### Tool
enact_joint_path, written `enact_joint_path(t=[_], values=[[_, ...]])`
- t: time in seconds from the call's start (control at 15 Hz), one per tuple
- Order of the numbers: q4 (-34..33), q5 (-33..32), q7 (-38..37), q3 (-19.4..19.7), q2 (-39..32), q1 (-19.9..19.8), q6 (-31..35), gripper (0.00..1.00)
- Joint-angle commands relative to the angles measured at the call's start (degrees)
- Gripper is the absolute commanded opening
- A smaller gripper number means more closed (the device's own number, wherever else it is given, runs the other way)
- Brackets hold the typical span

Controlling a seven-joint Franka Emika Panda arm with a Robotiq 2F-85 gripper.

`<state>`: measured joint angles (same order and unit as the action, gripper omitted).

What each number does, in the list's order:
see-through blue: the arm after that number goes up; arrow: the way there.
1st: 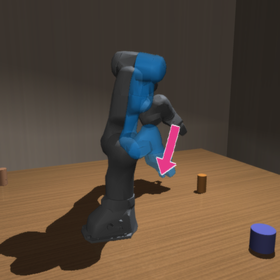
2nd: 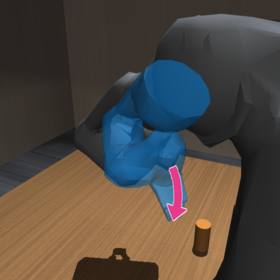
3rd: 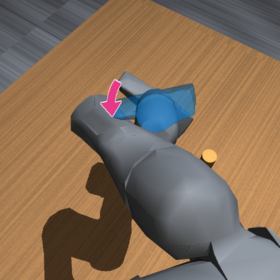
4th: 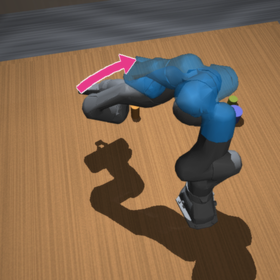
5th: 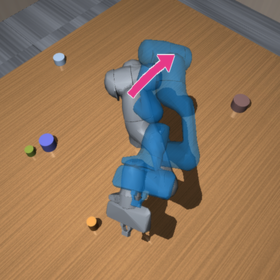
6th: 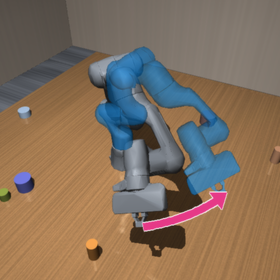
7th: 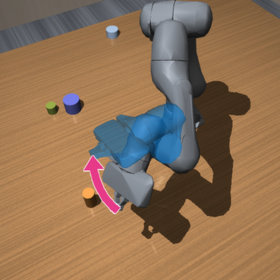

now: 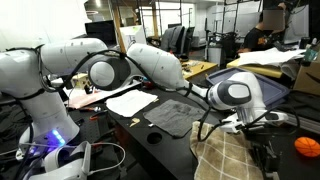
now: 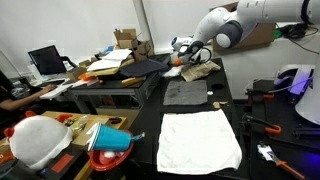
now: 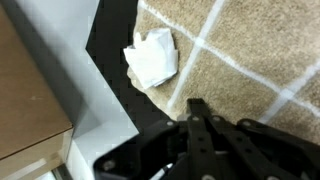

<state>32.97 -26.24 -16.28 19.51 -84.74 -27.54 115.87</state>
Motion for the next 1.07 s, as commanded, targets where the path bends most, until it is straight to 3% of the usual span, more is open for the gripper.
enact_joint_path(t=[0.0, 0.13, 0.2, 0.27, 0.53, 0.87, 1.0], values=[[3.53, -3.54, -8.44, 2.87, -0.03, 1.77, 4.51, 0.00], [3.88, -4.20, -11.68, 3.19, -0.11, 2.23, 4.93, 0.00], [3.43, -2.06, -10.23, 3.59, -0.11, 2.60, 3.86, 0.26], [5.71, -3.12, -9.04, 1.53, 1.51, 2.55, 4.35, 0.28], [9.49, -2.08, 3.16, -3.09, 5.88, 2.39, 5.77, 0.54], [17.17, -2.52, 15.89, -9.33, 12.91, 2.51, 7.84, 0.95], [20.98, -2.88, 20.75, -11.68, 15.62, 2.45, 8.20, 1.00]])
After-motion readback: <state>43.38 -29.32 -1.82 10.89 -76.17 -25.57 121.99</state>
